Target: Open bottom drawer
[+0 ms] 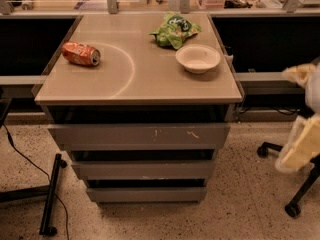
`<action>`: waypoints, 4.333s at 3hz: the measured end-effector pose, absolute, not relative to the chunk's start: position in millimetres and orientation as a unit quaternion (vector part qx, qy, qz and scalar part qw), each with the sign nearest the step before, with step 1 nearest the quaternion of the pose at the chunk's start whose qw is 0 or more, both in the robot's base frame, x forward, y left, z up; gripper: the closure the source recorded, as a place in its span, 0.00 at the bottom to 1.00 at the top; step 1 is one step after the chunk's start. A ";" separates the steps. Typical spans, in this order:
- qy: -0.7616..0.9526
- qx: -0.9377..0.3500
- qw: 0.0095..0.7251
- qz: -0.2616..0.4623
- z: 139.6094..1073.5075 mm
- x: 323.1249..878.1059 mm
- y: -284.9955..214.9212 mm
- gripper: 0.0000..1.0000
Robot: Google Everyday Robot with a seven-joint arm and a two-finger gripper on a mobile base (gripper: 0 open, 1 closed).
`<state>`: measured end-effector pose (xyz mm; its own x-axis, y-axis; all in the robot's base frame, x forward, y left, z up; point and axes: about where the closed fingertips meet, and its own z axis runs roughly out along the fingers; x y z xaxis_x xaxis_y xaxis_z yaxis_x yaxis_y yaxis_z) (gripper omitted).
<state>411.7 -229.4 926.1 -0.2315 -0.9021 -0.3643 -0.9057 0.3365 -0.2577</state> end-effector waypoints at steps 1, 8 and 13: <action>0.809 -0.518 0.260 0.098 833.0 398.3 -225.1 0.00; 0.868 -0.308 0.216 0.323 452.2 411.4 -208.3 0.00; 0.792 -0.442 0.277 0.318 366.9 430.8 -108.0 0.00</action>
Offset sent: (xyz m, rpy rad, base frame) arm 0.0165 0.0365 -0.3303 0.5289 0.2427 -0.2102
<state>430.8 -108.0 366.9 -0.4565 -0.5235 -0.7194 -0.8758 0.4068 0.2597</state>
